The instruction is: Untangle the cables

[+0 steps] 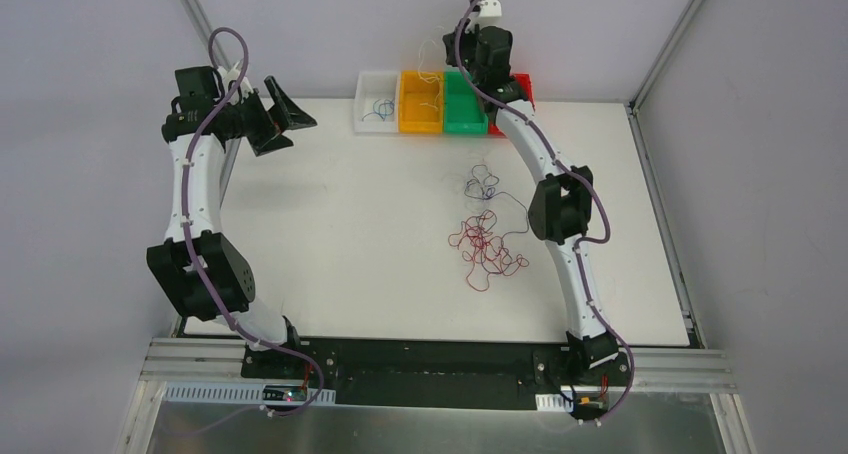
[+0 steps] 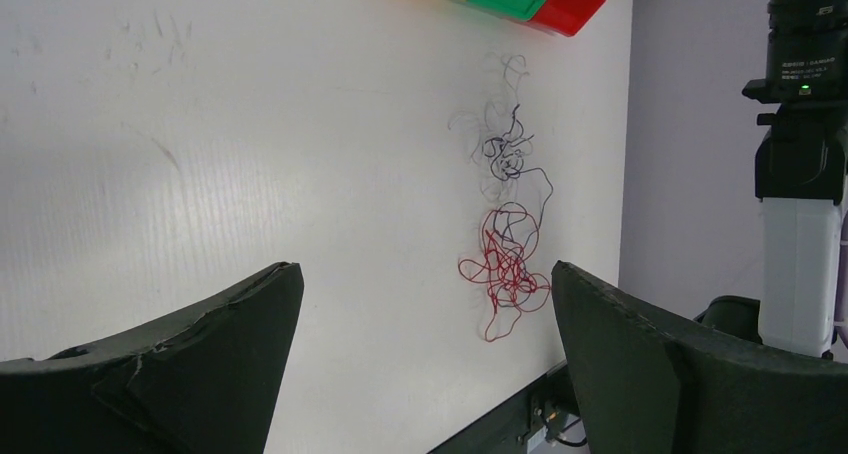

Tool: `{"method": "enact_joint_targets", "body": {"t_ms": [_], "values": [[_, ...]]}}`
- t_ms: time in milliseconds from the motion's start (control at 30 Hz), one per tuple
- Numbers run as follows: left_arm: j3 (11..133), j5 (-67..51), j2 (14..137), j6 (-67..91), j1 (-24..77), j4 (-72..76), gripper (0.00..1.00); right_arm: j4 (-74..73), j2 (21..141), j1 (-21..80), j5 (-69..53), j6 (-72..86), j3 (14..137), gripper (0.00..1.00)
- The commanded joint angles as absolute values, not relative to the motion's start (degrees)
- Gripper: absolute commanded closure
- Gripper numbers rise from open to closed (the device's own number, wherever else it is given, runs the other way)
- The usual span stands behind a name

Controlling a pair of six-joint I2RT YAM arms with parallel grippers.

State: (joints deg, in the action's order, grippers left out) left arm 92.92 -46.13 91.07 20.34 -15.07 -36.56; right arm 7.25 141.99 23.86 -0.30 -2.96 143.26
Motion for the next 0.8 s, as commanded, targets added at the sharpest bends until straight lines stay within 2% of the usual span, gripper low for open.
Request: {"method": "enact_joint_targets", "body": {"t_ms": [0,733,767], "values": [[91.06,-46.01,88.42,19.15,-15.78,-36.22,0.01,18.14,141.13,24.04,2.40,2.88,147.06,1.00],[88.86,-45.18,87.63,18.31,-17.36,-37.85,0.01,22.84,150.11,24.67,4.03,0.88,144.60,1.00],[88.92,-45.13,87.58,18.24,-17.32,-37.92,0.01,22.73,149.98,24.67,4.61,0.66,143.97,0.95]]}}
